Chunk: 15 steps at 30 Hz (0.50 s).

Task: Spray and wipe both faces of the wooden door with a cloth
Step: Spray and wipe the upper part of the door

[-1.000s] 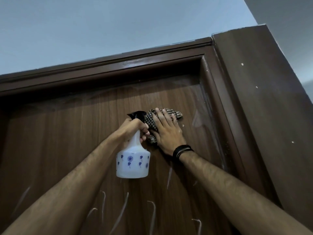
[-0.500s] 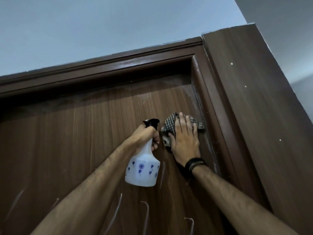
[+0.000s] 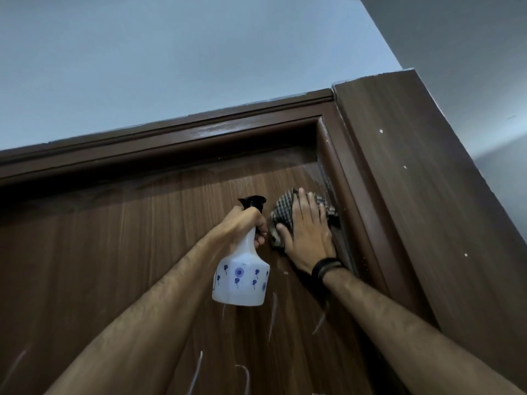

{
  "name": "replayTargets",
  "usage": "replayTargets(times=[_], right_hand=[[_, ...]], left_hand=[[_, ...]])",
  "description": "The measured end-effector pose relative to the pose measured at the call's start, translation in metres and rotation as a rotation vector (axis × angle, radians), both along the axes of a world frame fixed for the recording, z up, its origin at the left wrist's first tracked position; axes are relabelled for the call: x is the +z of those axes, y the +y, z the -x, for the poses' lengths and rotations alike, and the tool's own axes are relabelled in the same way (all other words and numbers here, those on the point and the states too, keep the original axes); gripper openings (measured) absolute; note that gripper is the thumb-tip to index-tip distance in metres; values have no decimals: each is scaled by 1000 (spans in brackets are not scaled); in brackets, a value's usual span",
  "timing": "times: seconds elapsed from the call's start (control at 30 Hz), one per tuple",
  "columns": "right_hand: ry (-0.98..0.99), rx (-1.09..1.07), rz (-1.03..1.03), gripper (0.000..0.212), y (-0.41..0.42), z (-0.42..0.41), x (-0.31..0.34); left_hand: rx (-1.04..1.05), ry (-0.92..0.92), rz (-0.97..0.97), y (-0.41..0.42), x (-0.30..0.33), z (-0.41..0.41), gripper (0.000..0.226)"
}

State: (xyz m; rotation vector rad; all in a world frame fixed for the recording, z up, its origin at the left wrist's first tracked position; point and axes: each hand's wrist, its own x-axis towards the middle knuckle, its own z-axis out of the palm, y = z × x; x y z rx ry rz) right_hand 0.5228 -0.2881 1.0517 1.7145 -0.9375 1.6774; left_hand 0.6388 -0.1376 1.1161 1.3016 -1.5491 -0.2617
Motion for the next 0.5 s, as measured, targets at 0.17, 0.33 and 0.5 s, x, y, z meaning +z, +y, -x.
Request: replayTargets(times=[0.17,0.33,0.5], right_hand=[[57,-8,99,66,-8,-5,-18],[-109,-58,28,65,-7,9,70],[-214,138,62,70,1,-8,88]], left_hand=[[-18,43,-9,-4,-3,-9,5],[-11,24,8,-4,8,-7,8],[9,32,36,2,19,-17,9]])
